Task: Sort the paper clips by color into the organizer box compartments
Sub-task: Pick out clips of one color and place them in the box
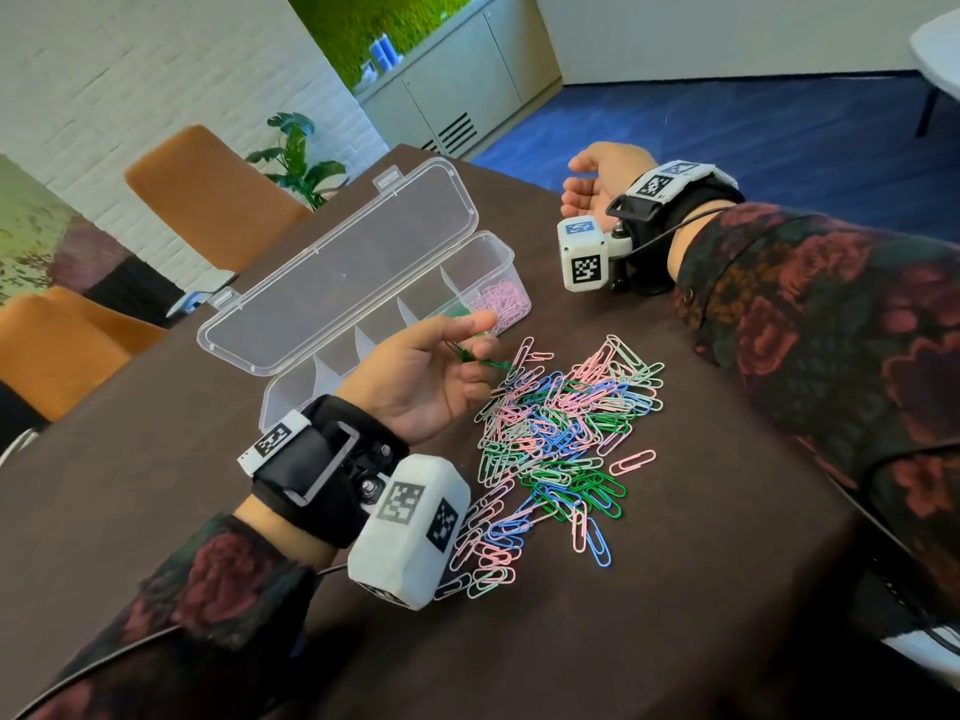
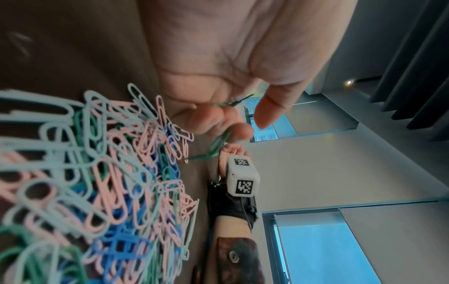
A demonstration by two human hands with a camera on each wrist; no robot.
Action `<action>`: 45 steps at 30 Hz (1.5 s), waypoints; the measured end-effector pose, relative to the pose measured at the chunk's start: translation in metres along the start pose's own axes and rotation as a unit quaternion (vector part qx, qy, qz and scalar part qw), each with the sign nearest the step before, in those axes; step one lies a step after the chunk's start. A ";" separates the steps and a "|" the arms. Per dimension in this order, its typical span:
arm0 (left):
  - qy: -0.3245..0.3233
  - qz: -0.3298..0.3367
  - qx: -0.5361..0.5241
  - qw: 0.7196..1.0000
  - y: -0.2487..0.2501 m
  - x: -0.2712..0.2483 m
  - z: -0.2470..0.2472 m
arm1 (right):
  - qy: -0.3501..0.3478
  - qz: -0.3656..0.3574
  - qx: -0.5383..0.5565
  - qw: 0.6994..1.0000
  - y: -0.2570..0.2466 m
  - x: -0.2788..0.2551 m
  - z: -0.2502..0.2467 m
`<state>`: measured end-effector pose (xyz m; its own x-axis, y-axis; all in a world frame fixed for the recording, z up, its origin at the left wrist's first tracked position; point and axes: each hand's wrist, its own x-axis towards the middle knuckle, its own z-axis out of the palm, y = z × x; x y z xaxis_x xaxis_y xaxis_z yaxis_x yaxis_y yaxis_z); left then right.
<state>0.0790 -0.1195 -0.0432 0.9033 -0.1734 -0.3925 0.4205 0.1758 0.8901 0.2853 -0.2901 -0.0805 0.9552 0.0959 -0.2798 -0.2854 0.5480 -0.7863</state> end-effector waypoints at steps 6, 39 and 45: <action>0.067 0.030 0.217 0.973 -0.008 0.005 0.011 | 0.002 0.000 0.005 1.000 0.000 -0.001 0.000; -0.093 0.027 -0.079 0.992 0.001 0.011 -0.009 | -0.004 0.001 0.003 1.000 0.001 0.003 -0.001; 0.006 0.083 0.388 0.918 0.010 0.018 0.008 | -0.001 -0.008 0.002 1.000 0.001 0.004 -0.001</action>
<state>0.0990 -0.1291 -0.0400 0.9522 -0.1957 -0.2347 0.0932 -0.5454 0.8330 0.2889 -0.2902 -0.0828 0.9596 0.0884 -0.2673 -0.2705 0.5527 -0.7882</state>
